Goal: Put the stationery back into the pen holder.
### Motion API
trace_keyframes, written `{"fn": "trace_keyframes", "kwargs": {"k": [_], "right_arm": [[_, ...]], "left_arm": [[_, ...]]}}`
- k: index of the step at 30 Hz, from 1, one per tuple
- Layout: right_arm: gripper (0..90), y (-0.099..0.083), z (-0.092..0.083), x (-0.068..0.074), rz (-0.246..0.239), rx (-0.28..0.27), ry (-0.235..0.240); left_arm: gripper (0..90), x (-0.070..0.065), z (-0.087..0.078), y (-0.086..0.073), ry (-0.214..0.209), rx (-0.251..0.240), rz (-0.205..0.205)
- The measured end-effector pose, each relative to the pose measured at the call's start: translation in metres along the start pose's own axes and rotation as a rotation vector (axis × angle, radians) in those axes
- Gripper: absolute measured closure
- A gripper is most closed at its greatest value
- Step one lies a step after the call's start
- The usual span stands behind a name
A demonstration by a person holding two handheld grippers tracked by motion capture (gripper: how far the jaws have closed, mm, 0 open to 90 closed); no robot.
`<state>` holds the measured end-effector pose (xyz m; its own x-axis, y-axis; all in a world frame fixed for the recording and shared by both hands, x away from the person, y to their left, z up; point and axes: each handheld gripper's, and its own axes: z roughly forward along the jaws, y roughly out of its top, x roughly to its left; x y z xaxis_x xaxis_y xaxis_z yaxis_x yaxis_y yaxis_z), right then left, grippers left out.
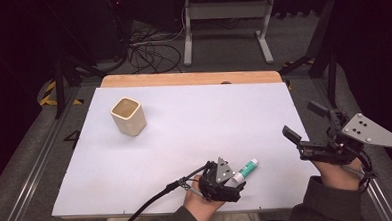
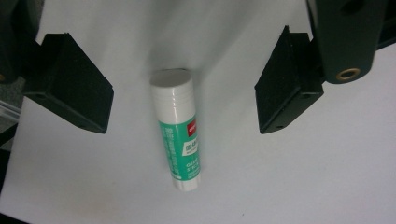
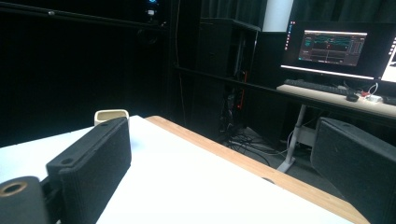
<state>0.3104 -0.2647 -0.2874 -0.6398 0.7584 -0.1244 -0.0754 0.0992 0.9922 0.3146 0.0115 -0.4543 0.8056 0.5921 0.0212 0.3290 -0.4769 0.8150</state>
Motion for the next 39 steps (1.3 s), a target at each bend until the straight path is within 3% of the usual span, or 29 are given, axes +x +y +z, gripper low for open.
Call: {"fn": "trace_keyframes", "kwargs": {"k": [11,20,26,31,35,39], "right_arm": [[5.8,0.001,-0.001,0.001,0.000,-0.002,0.000],[5.8,0.002,-0.002,0.000,0.004,-0.009,-0.001],[5.8,0.002,-0.002,0.001,0.000,-0.007,0.001],[5.8,0.002,-0.002,0.000,0.003,-0.009,-0.001],[5.8,0.002,-0.002,0.000,0.002,-0.009,-0.002],[5.9,0.003,-0.003,0.001,0.002,-0.011,0.001]], "left_arm": [[25.5,-0.003,0.013,-0.005,0.012,0.088,-0.008],[29.2,-0.004,0.020,-0.001,0.020,0.131,-0.011],[33.4,-0.007,0.028,0.004,0.033,0.149,0.011],[36.5,-0.007,0.030,0.006,0.029,0.153,-0.013],[40.6,-0.007,0.029,0.005,0.023,0.151,-0.001],[44.6,-0.006,0.029,0.005,0.021,0.146,-0.015]]}}
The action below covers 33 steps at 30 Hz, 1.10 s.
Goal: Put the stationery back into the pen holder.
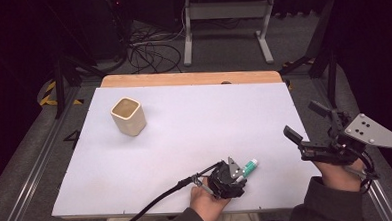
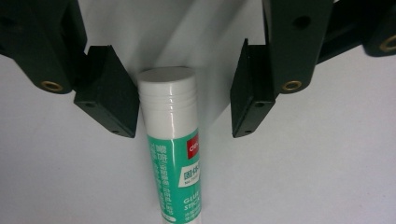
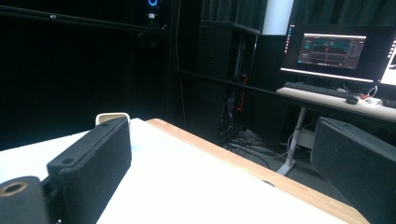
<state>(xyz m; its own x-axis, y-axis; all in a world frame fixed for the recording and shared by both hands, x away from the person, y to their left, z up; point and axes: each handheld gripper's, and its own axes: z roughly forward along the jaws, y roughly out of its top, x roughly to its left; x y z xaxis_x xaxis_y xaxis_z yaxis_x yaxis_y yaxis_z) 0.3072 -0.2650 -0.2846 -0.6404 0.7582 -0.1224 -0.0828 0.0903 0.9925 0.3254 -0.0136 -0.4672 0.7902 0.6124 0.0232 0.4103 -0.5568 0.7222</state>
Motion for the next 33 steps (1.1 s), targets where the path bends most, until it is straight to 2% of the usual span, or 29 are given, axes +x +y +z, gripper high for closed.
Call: {"fn": "trace_keyframes", "kwargs": {"k": [4,5,6,8,11,15,19,26,33], "right_arm": [[5.9,0.000,-0.001,0.000,0.001,0.000,-0.003],[5.9,0.000,-0.001,0.000,0.000,-0.002,-0.003],[5.9,0.000,-0.001,0.000,0.000,-0.002,-0.003],[5.9,0.000,-0.001,0.000,0.000,-0.002,-0.004],[5.9,0.000,-0.001,-0.001,0.001,-0.004,-0.004],[5.9,0.000,-0.001,-0.002,0.004,-0.002,-0.007],[5.9,-0.001,0.000,-0.002,0.005,0.001,-0.005],[6.1,-0.001,0.001,-0.001,0.003,0.004,-0.003],[6.1,-0.002,0.001,-0.001,0.004,0.005,-0.002]], "left_arm": [[49.9,-0.001,-0.001,0.000,0.005,-0.002,0.008],[57.6,-0.001,-0.001,-0.001,-0.003,-0.006,0.016],[57.6,-0.001,-0.001,-0.001,-0.009,-0.011,0.023],[64.7,-0.001,-0.001,-0.001,-0.015,-0.016,0.023],[64.9,0.000,-0.002,-0.001,-0.024,-0.012,0.021],[64.9,0.004,-0.006,-0.001,-0.018,-0.025,0.042],[64.7,0.011,-0.015,0.001,-0.014,-0.086,0.027],[64.7,0.024,-0.034,0.006,-0.007,-0.156,0.010],[64.7,0.033,-0.049,0.009,0.002,-0.205,-0.006]]}}
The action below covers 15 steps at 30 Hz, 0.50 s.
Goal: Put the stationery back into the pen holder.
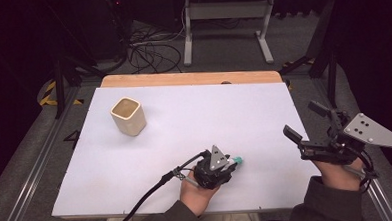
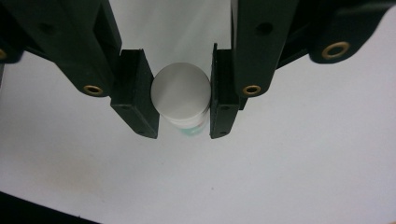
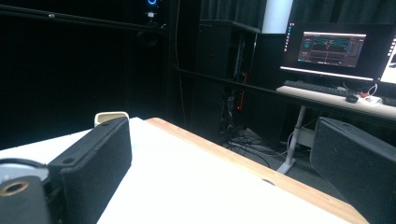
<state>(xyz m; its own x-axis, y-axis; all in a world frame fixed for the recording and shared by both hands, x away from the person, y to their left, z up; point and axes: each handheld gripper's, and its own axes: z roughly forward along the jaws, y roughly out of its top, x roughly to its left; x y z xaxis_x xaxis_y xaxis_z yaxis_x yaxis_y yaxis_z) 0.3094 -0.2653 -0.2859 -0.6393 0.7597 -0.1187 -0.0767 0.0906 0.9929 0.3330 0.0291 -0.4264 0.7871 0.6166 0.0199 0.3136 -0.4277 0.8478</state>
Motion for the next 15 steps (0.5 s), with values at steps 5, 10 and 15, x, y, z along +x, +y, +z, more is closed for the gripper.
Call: {"fn": "trace_keyframes", "kwargs": {"k": [5,10,15], "right_arm": [[6.2,0.000,0.000,0.000,0.000,-0.001,0.000],[6.2,-0.001,0.001,0.000,0.001,0.001,0.001],[6.3,-0.001,0.002,0.000,0.001,0.003,0.002]], "left_arm": [[64.8,0.007,-0.009,0.003,0.000,-0.026,-0.004],[64.9,0.013,-0.016,0.006,0.008,-0.043,-0.007],[64.9,0.019,-0.025,0.008,0.008,-0.058,-0.007]]}}
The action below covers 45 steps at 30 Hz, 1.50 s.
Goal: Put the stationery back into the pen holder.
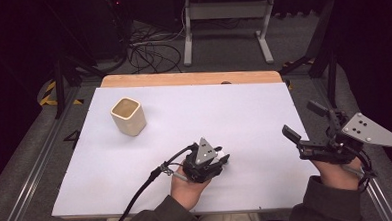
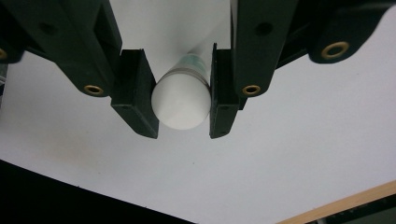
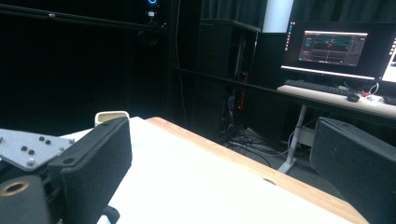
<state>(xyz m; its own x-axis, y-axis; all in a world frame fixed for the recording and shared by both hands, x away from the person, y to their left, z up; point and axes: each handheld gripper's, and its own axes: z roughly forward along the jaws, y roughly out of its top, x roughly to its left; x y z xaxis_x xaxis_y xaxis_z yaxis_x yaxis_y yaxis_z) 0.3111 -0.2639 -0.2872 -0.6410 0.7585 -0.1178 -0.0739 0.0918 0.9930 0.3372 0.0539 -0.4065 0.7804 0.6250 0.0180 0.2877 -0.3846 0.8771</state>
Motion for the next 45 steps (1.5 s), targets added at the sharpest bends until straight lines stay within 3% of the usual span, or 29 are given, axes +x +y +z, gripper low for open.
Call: {"fn": "trace_keyframes", "kwargs": {"k": [24,31,45], "right_arm": [[6.7,-0.004,0.013,0.005,0.007,0.013,0.018],[6.7,-0.006,0.021,0.010,0.005,0.027,0.039],[6.7,-0.006,0.026,0.013,0.007,0.029,0.054]], "left_arm": [[65.0,0.031,-0.030,0.012,0.001,-0.064,-0.022],[65.0,0.039,-0.038,0.013,0.005,-0.093,-0.008],[65.0,0.055,-0.052,0.018,0.030,-0.142,-0.048]]}}
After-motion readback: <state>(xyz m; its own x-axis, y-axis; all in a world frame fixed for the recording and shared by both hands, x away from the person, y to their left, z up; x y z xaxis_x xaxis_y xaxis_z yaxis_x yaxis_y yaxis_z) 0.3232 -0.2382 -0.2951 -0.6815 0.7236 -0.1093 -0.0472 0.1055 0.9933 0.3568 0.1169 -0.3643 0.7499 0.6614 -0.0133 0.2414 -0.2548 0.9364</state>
